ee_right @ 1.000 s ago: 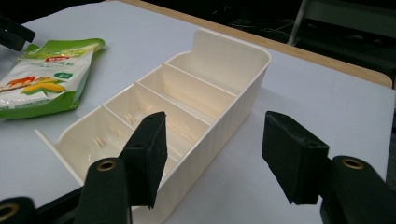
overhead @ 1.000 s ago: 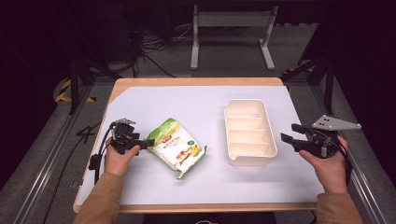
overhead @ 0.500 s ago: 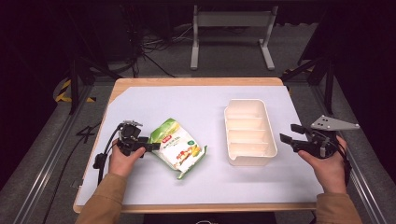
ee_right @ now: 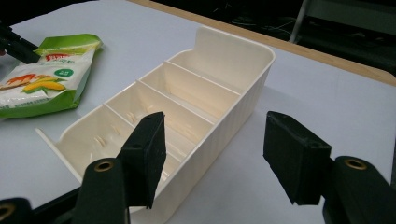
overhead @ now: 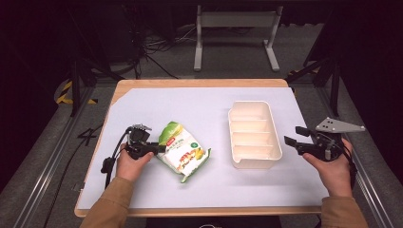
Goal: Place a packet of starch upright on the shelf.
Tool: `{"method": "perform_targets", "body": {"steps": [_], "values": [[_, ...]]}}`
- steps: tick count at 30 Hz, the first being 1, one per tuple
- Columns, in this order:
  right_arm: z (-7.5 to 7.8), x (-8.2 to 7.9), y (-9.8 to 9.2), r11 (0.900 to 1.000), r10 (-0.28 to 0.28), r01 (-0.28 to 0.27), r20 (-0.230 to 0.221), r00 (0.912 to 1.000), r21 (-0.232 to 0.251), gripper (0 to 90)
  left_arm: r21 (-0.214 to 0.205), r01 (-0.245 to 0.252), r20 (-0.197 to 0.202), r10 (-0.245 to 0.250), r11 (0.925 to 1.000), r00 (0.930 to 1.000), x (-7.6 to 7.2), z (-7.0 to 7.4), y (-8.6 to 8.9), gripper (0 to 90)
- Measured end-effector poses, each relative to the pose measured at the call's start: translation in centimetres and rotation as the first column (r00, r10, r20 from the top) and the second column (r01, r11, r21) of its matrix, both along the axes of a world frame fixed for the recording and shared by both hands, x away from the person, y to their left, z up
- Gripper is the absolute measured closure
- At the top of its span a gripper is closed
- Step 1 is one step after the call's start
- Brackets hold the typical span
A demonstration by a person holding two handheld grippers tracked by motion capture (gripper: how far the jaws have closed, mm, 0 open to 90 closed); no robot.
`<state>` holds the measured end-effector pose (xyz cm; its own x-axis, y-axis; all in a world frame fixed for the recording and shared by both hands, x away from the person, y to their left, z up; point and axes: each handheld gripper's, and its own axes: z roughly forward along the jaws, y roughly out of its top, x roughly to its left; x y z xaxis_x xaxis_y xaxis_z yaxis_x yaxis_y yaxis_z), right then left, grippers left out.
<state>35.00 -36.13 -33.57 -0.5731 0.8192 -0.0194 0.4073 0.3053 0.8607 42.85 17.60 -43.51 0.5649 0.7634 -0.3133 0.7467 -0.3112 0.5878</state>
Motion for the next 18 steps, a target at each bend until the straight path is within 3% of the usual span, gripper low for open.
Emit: {"method": "perform_targets", "body": {"steps": [5, 16, 18], "values": [[0.00, -0.01, 0.04, 1.0000, 0.001, -0.001, -0.001, 1.0000, 0.002, 39.5, -0.004, -0.004, 0.024, 0.004, 1.0000, 0.9997, -0.19, -0.05, -0.22, 74.0], [0.05, -0.07, -0.07, 1.0000, -0.004, 0.004, 0.007, 1.0000, 0.001, 40.1, 0.005, -0.018, 0.075, 0.017, 0.9998, 0.9970, -0.65, 0.29, -0.44, 80.0], [0.09, -0.09, -0.10, 1.0000, -0.004, 0.004, 0.010, 0.9999, 0.001, 40.2, -0.022, -0.021, 0.094, 0.023, 0.9995, 0.9953, -0.80, 0.65, -0.28, 80.6]]}}
